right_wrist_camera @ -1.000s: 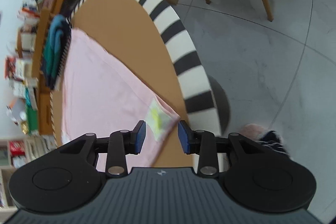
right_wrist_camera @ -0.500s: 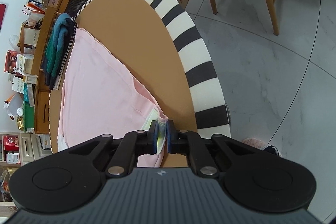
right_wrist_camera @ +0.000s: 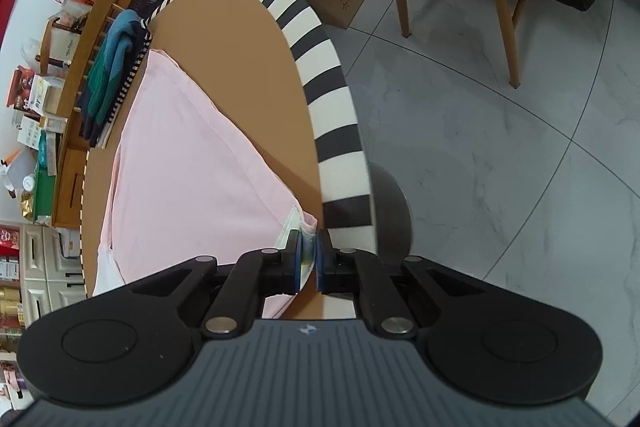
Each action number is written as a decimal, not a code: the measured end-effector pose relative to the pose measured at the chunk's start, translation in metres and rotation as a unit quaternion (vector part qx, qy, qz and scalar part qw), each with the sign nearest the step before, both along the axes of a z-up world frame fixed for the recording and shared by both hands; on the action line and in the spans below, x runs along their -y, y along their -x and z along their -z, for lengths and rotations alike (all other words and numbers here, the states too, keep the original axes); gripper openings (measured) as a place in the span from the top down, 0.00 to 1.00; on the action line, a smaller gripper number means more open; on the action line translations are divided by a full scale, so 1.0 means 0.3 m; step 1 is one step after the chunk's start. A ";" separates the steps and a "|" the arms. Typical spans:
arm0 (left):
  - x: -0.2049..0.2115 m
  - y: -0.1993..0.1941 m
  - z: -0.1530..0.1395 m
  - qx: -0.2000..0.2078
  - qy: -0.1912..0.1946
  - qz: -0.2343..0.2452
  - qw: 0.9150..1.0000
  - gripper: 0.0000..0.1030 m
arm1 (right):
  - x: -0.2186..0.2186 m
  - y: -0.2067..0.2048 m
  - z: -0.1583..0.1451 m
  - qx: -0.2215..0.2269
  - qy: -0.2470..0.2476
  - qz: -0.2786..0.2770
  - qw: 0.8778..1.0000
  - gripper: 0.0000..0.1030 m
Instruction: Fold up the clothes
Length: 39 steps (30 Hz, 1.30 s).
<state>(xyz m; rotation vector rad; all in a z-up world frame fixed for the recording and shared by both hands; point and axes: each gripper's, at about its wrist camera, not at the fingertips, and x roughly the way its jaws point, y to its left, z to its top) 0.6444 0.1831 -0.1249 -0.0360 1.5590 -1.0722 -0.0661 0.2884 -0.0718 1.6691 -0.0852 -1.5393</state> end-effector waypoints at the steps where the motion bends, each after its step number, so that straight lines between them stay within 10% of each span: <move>1: -0.031 -0.002 -0.009 -0.003 -0.002 0.001 1.000 0.95 | -0.014 0.003 -0.017 -0.003 -0.003 -0.006 1.000 0.94; 9: -0.222 -0.024 -0.153 -0.069 0.014 -0.044 0.997 0.95 | -0.044 0.005 -0.191 0.037 0.024 -0.024 0.999 0.94; 16: 0.174 -0.016 -0.226 -0.079 0.036 -0.055 0.995 0.95 | 0.392 0.029 -0.276 0.028 0.116 -0.049 0.992 0.93; 25: 0.726 0.043 -0.104 -0.053 -0.022 -0.096 0.994 0.95 | 0.994 0.053 -0.095 0.002 0.078 -0.017 0.997 0.93; 33: 0.782 0.039 0.010 -0.054 -0.054 -0.136 0.988 0.94 | 1.138 0.008 0.060 -0.002 0.056 0.002 0.998 0.89; 36: 0.760 0.012 0.004 -0.074 -0.023 -0.161 0.984 0.63 | 1.128 0.037 0.078 0.003 0.059 0.025 0.998 0.58; 39: 0.710 -0.001 -0.082 -0.021 0.033 -0.153 0.988 0.56 | 1.102 0.039 0.038 -0.031 0.095 0.003 0.995 0.59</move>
